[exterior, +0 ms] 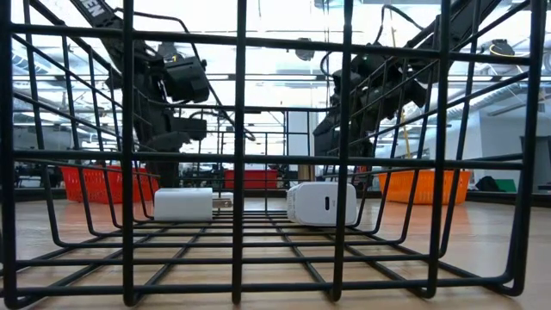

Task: Pick and place items into bin
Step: Put the white card reader box into the orange basket

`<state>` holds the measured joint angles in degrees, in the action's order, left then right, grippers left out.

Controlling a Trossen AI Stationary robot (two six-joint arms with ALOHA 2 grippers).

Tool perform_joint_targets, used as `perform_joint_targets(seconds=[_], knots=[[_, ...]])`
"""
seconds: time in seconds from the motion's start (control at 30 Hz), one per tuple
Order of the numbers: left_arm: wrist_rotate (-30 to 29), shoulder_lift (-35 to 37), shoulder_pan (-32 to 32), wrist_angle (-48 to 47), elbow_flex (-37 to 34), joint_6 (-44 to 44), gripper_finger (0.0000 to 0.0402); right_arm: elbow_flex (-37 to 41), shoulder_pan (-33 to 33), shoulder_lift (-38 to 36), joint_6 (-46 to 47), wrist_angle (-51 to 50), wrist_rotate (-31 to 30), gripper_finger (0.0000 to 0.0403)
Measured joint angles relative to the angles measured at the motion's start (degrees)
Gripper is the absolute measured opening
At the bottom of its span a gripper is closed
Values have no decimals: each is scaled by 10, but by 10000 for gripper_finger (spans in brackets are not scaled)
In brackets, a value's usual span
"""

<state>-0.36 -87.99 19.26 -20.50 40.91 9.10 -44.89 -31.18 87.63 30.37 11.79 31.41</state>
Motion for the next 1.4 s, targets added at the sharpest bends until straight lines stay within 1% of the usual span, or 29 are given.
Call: perform_joint_targets(seconds=[0.1, 0.17, 0.23, 0.3, 0.37, 0.5, 0.7, 0.87, 0.97, 1.1, 1.17, 1.23, 1.4], knots=[[5, -10, 8, 21, 0, -6, 9, -10, 0, 27, 8, 5, 1, 168], [20, -19, 11, 44, 0, -14, 6, -16, 0, 48, 10, 3, 2, 169], [35, -25, 13, 48, 0, -19, 3, -25, 1, 71, 10, 3, 5, 168], [38, -33, 13, 63, 0, -19, 6, -32, 1, 93, 15, 3, 19, 167], [38, -38, 13, 64, 0, -19, 10, -38, 1, 114, 14, 4, 19, 167], [38, -43, 13, 86, 1, -20, 3, -54, 1, 142, 15, 9, 21, 167], [53, -45, 13, 105, 0, -24, 12, -69, 1, 155, 20, 8, 34, 167], [54, -45, 12, 118, 0, -32, 4, -77, 1, 155, 21, 8, 60, 164], [54, -45, 12, 129, 0, -31, 10, -78, 2, 154, 20, 11, 60, 161], [59, -45, 10, 115, 0, -40, 14, -78, 2, 154, 20, 13, 60, 160], [52, -45, 3, 100, 0, -66, 6, -78, 2, 154, 19, 13, 60, 160], [25, -44, -9, 92, 0, -79, 4, -78, 2, 154, 17, 13, 60, 160], [-16, -42, -46, 80, 3, -131, 14, -78, 2, 154, 5, 13, 60, 160]])
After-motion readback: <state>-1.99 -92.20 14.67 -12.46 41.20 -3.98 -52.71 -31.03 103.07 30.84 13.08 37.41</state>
